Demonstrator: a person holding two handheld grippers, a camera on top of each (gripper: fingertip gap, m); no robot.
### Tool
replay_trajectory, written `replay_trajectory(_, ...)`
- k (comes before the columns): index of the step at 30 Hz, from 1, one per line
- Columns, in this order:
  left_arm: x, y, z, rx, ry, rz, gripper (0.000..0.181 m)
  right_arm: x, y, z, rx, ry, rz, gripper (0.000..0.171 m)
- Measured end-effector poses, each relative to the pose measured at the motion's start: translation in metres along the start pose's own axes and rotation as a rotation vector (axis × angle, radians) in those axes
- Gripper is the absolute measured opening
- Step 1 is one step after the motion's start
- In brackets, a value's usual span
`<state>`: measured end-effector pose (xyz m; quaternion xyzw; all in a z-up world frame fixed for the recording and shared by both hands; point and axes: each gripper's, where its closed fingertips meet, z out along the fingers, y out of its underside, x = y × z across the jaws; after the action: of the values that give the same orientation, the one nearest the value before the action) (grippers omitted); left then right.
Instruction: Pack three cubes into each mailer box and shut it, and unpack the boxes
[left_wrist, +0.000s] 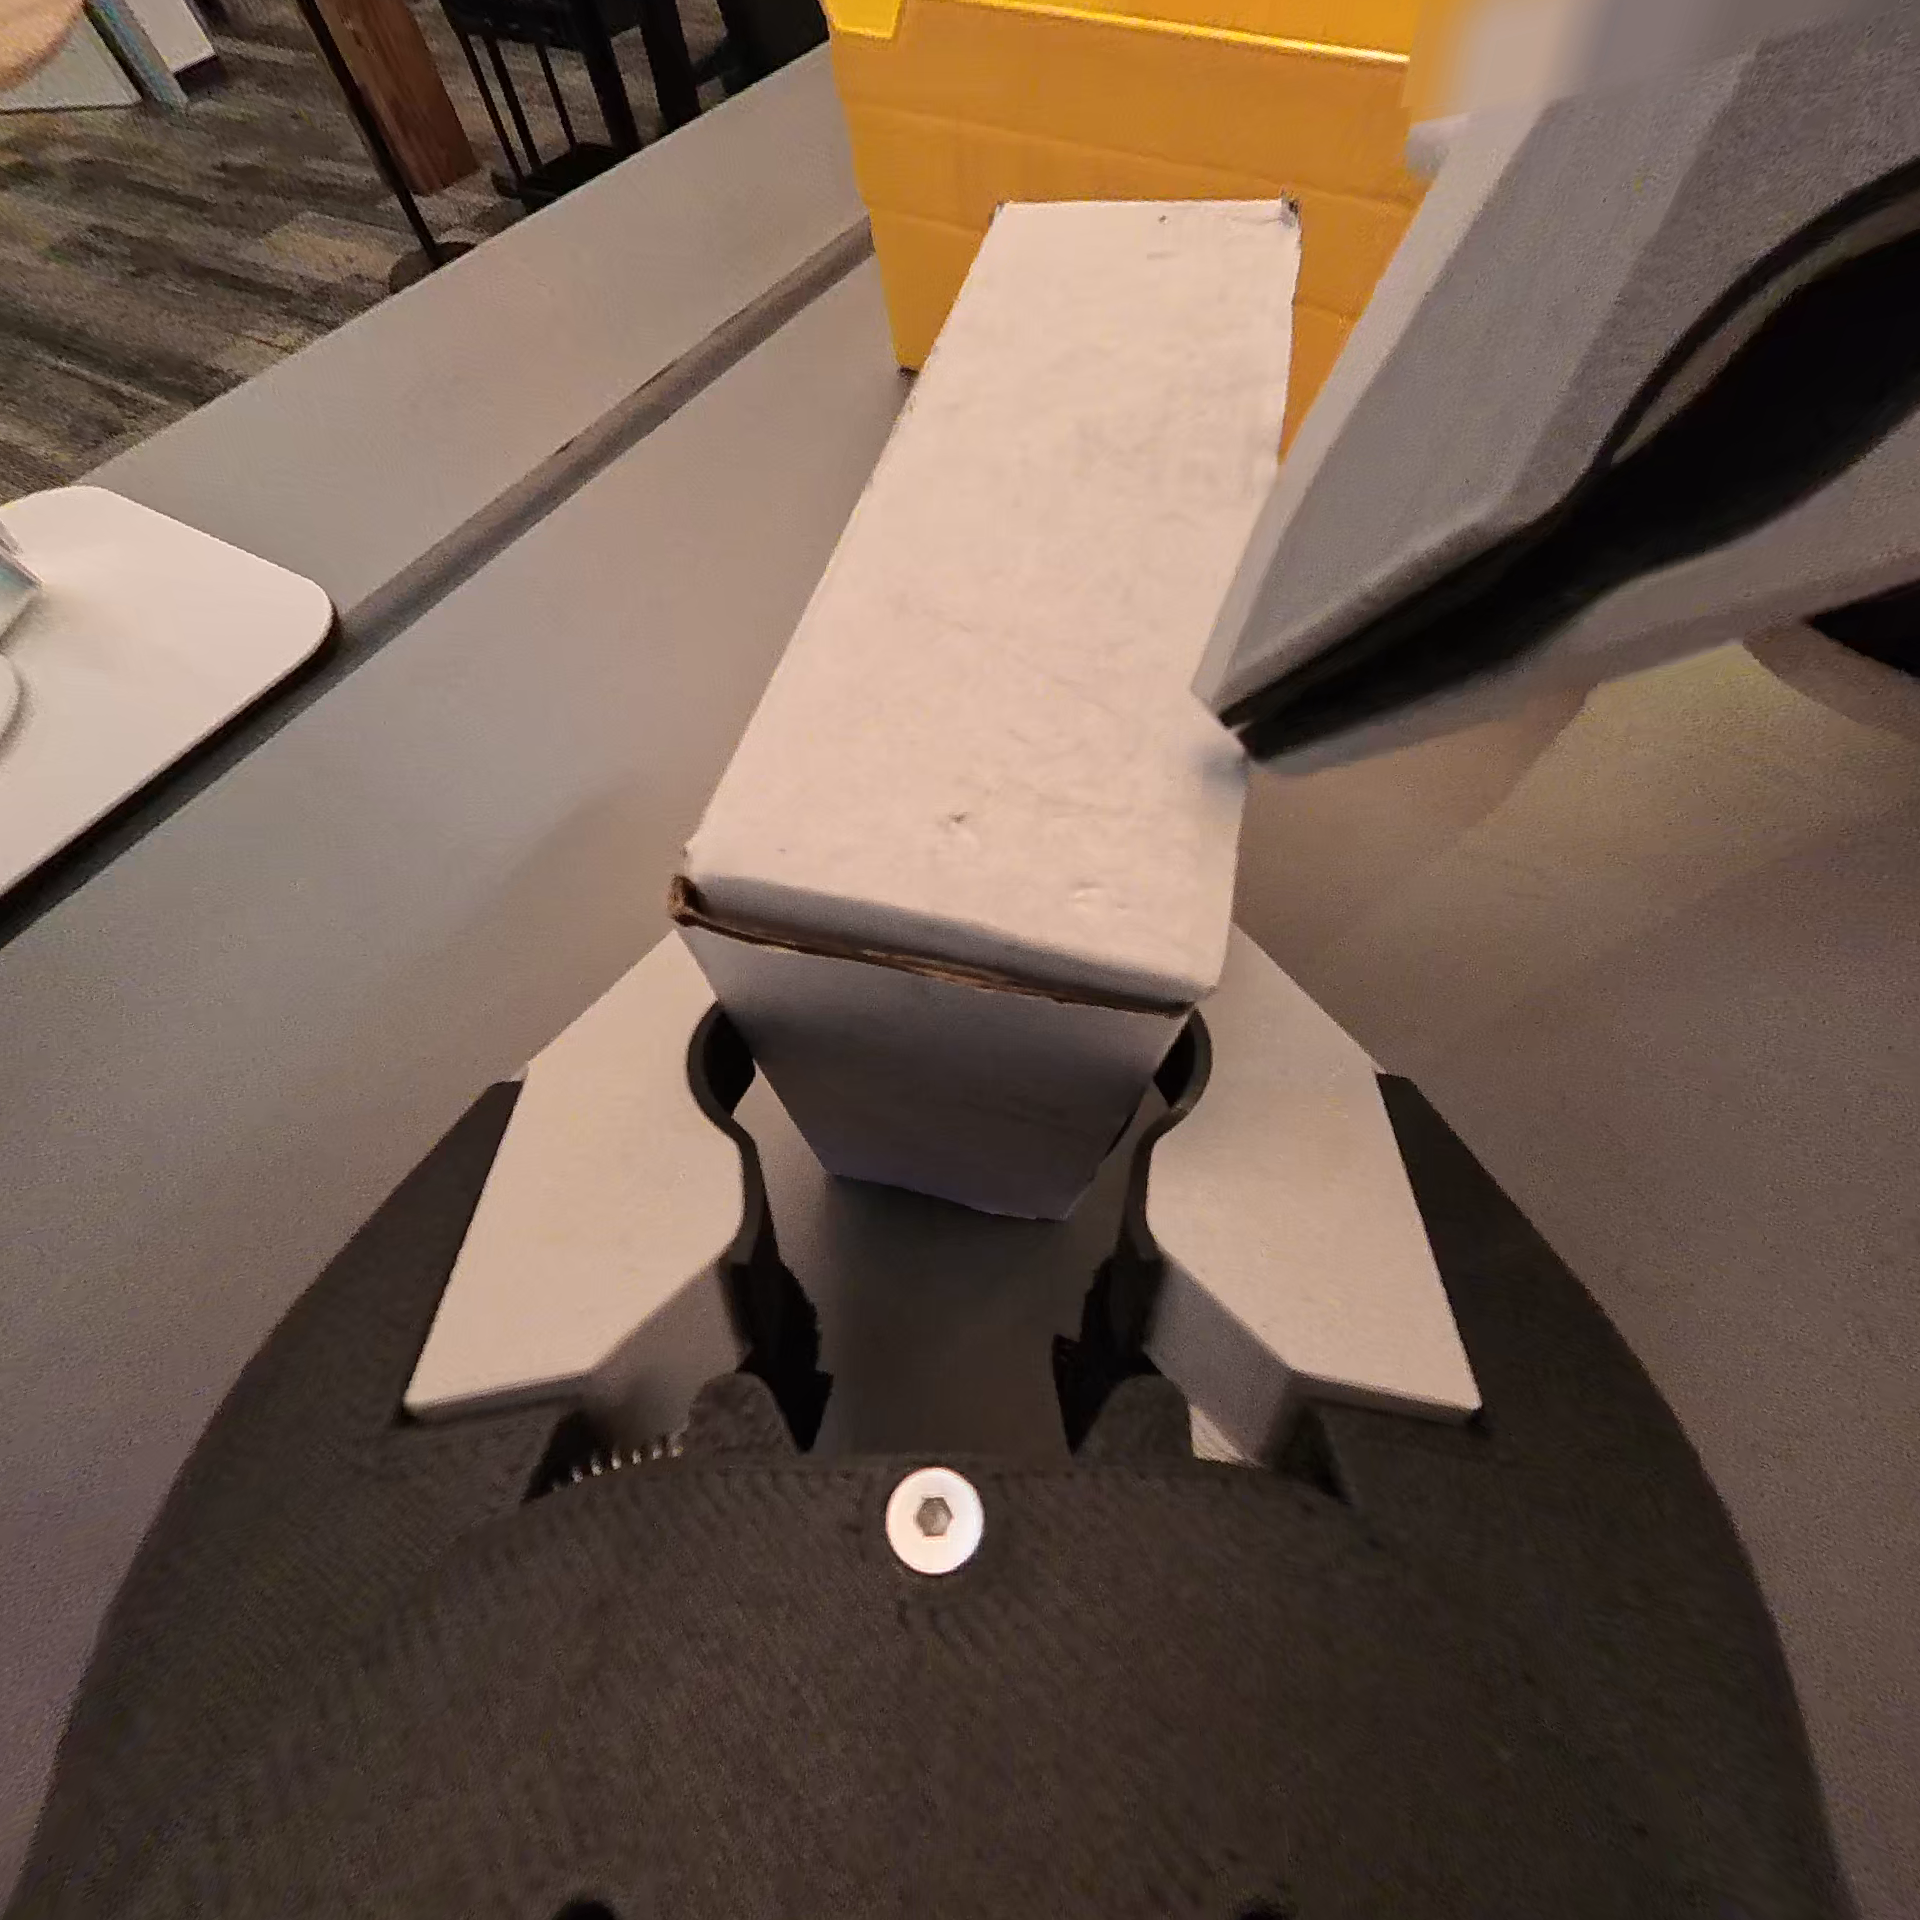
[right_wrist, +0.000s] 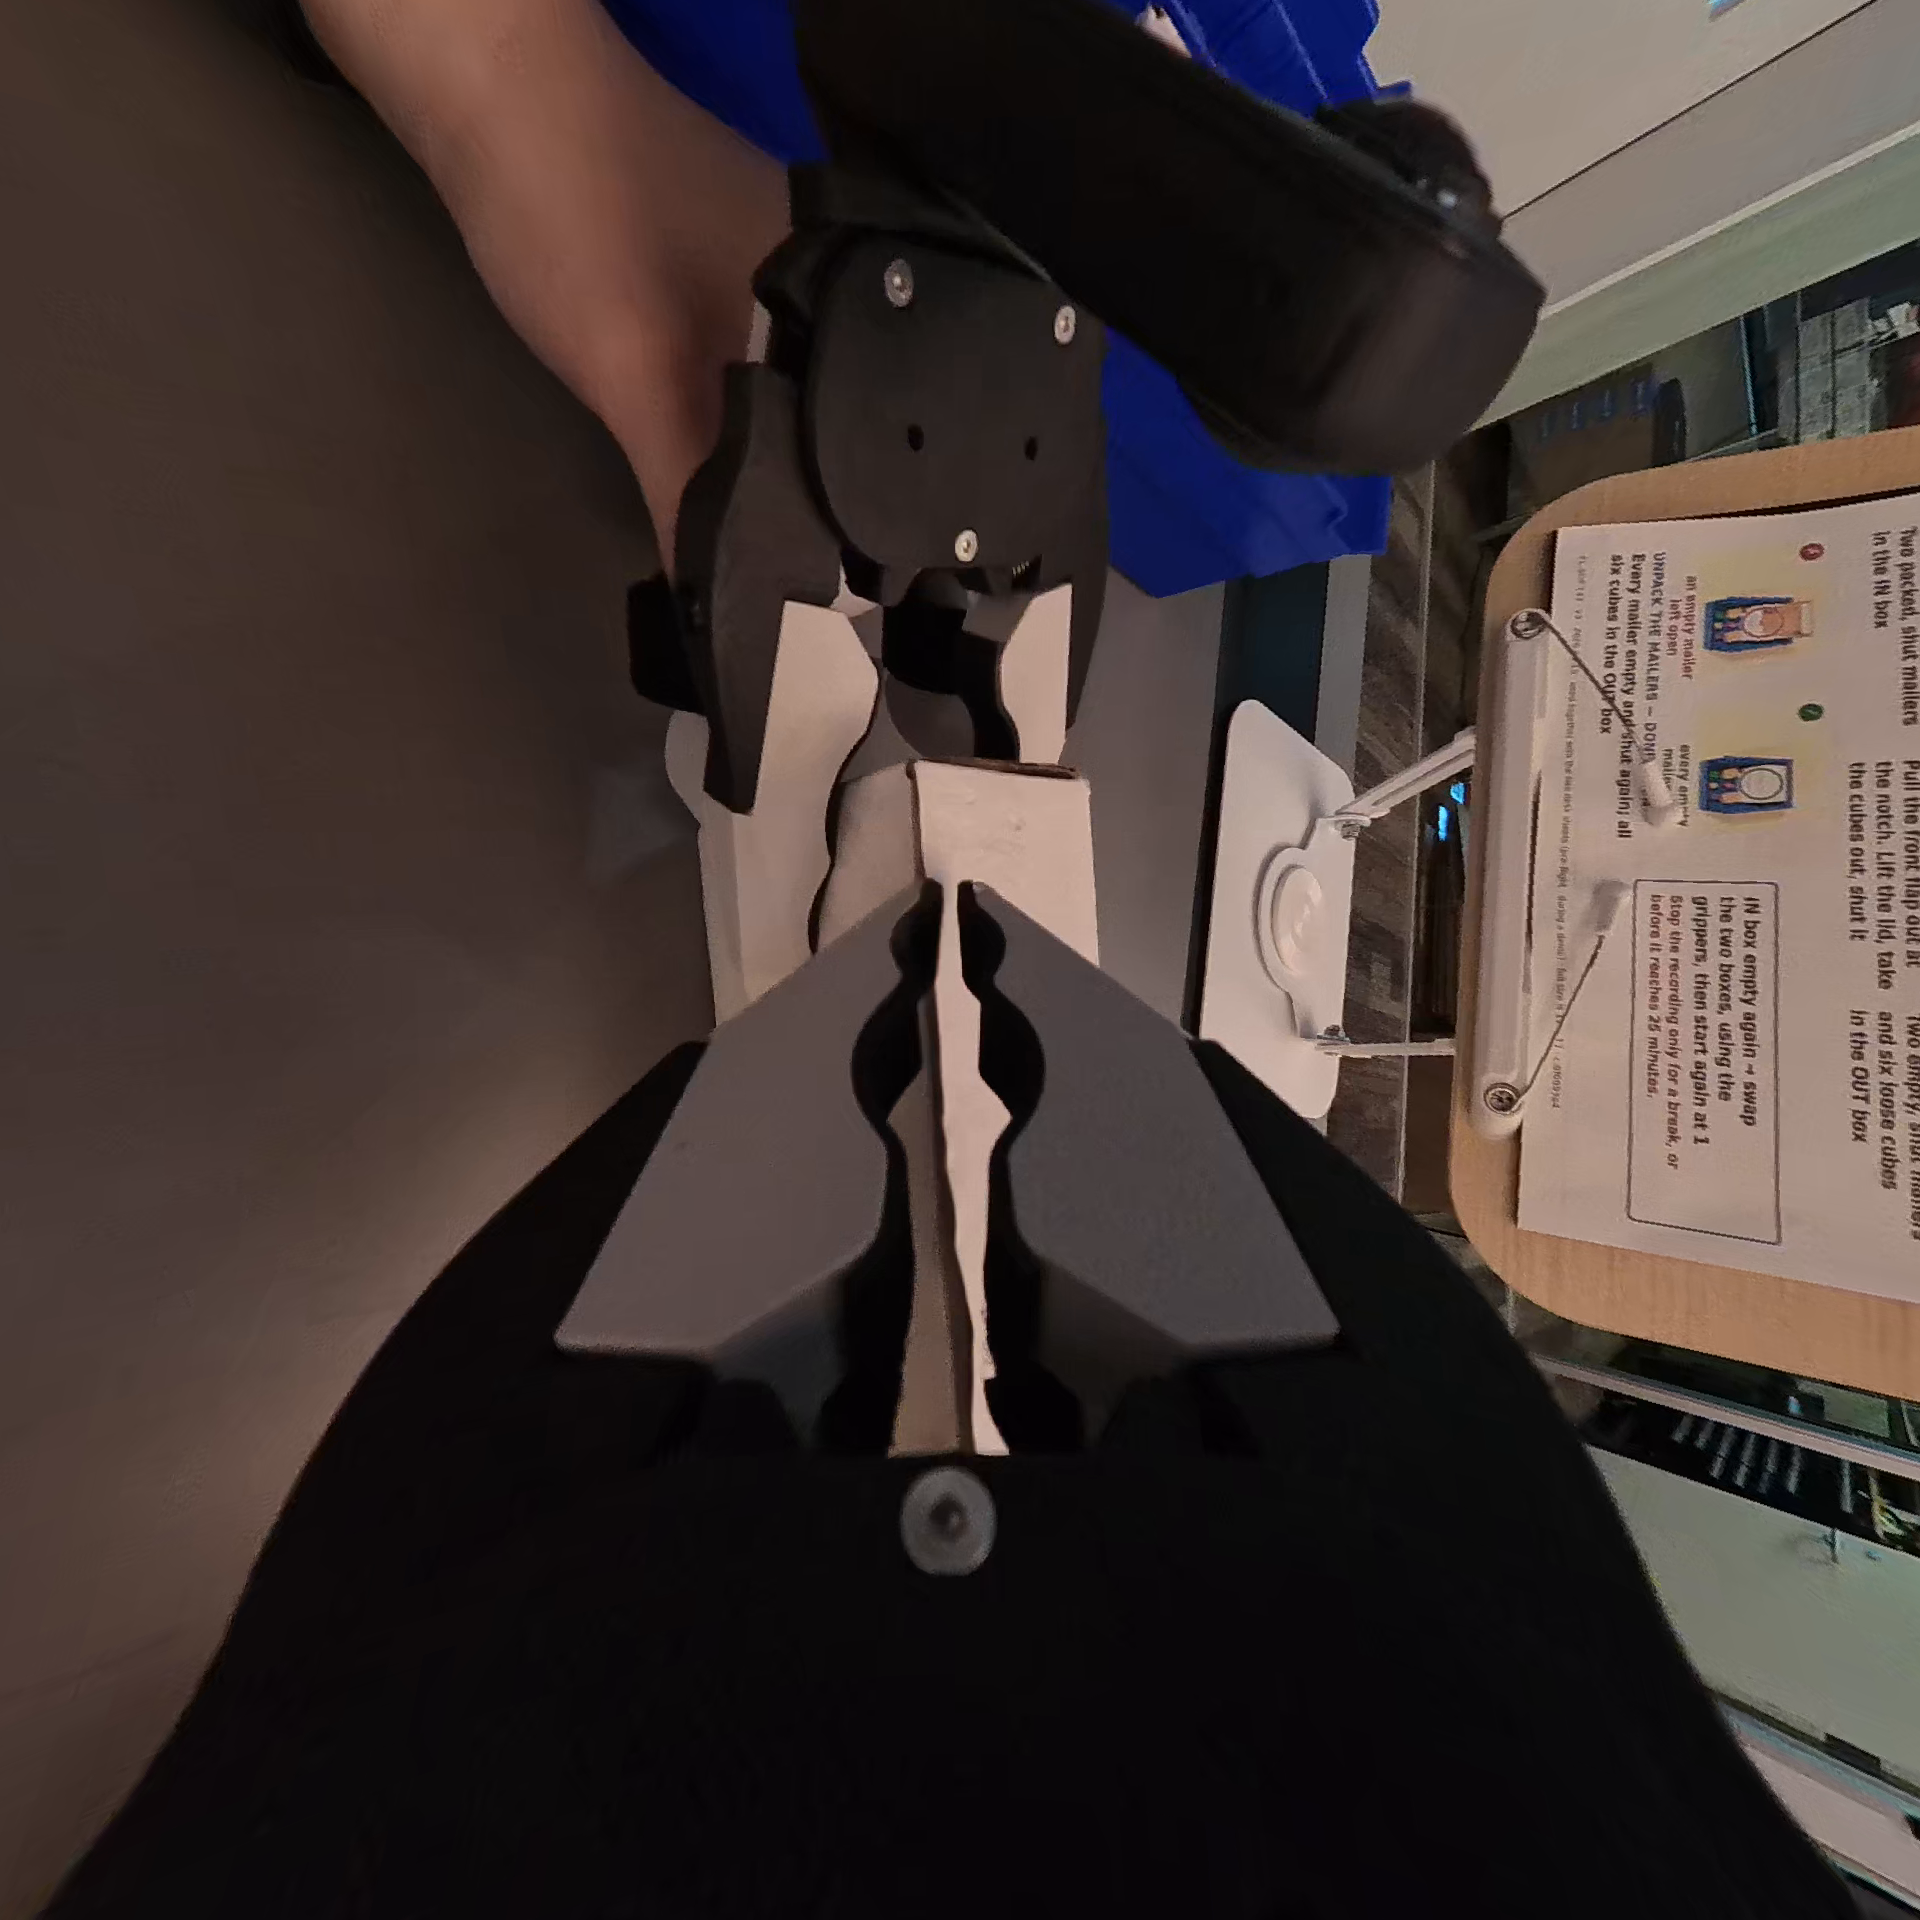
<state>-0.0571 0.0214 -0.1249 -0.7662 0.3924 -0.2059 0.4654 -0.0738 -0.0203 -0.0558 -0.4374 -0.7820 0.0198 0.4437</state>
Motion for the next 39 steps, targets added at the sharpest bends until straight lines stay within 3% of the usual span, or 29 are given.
replay_trajectory(33,-0.009,0.003,0.000,-0.017,-0.039,0.013,0.076,0.010,0.002,0.005,-0.001,0.080,-0.031,0.004)
replay_trajectory(39,-0.007,0.004,0.000,-0.020,-0.024,-0.007,0.076,0.014,0.014,0.006,-0.064,0.118,-0.064,0.005)
